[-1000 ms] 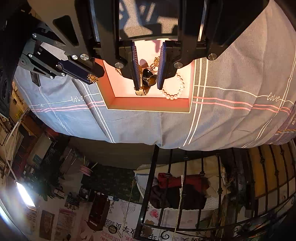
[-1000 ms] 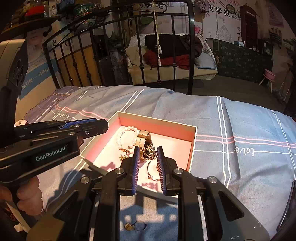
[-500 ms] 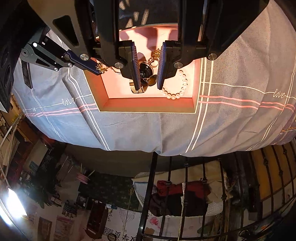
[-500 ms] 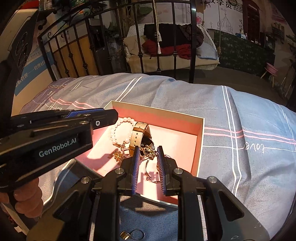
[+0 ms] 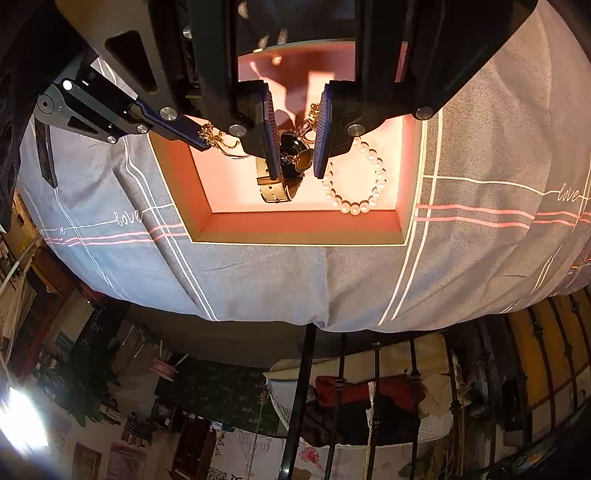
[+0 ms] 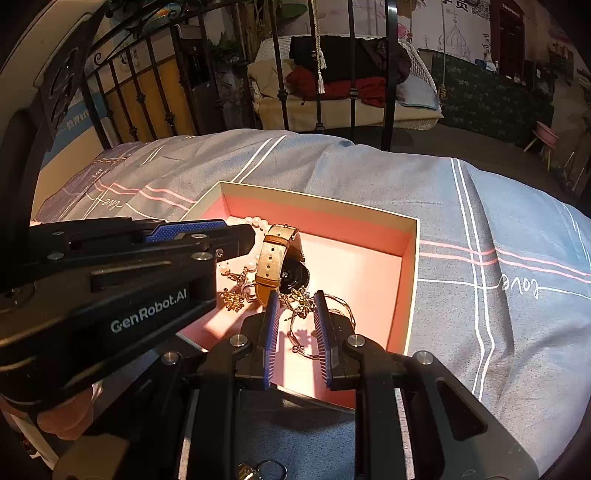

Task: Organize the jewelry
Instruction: 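Carry the amber earring and gold flower earring into the box with both grippers, then open both grippers over the box and withdraw them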

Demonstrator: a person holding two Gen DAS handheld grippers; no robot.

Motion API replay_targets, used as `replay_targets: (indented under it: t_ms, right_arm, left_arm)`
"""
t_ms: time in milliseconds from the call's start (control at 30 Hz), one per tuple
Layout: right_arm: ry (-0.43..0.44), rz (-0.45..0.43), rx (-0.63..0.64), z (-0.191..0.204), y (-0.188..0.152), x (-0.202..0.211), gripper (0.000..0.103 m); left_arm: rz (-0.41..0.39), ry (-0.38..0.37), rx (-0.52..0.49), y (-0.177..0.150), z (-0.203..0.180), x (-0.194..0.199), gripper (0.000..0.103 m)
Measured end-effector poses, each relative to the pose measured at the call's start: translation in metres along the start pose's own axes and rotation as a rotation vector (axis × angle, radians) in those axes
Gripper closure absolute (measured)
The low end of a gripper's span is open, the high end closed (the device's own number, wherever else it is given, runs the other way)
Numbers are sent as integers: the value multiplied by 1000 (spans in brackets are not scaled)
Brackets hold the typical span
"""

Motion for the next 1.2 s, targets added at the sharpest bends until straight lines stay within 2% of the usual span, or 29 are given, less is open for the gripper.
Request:
replay_targets:
  t_ms: [567, 600, 633, 700, 767, 800, 833, 867, 900, 933, 1067, 1200]
  right_arm:
    - [8, -2, 29, 7, 1, 3, 82]
    - [9, -4, 30, 8, 1, 4, 79]
    - [9, -9, 29, 8, 1, 5, 74]
    - [0, -27, 35, 8, 4, 8, 41]
    - [-2, -38, 41, 9, 6, 11, 41]
    - [-1, -42, 40, 10, 7, 13, 37]
    - [-5, -49, 42, 10, 9, 15, 30]
    - [-13, -56, 50, 10, 10, 17, 11]
    - [-30, -64, 66, 9, 10, 21, 6]
    - [-29, -64, 76, 9, 9, 24, 6]
    - [-56, -63, 105, 4, -6, 48, 6]
    - [-72, -51, 86, -10, -42, 81, 6]
  left_arm:
    - [7, 5, 7, 0, 0, 0, 83]
    - [5, 8, 4, 0, 1, 0, 80]
    - [4, 9, 3, 0, 1, 1, 71]
    - [-9, 15, 2, 2, 2, 4, 53]
    - [-28, 27, -8, 5, 2, 8, 47]
    - [-31, 29, -11, 6, 3, 9, 43]
    - [-34, 31, -10, 7, 3, 10, 34]
    - [-39, 30, -5, 7, 3, 12, 28]
    - [-48, 28, 0, 8, 3, 14, 17]
    - [-60, 31, 1, 9, 4, 18, 12]
    - [-80, 6, 4, 5, 1, 42, 12]
    - [-93, -38, 14, -13, -9, 73, 11]
Point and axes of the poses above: each gripper's, at about its wrist camera, not at the fingertips, and x roughly against the way its jaws point, z to its left, y to its top, the point moved 10 cm from there along -x, roughly the way its jaws point, and after that the axes turned 14 degrees about -z, right-handed, at the moved point
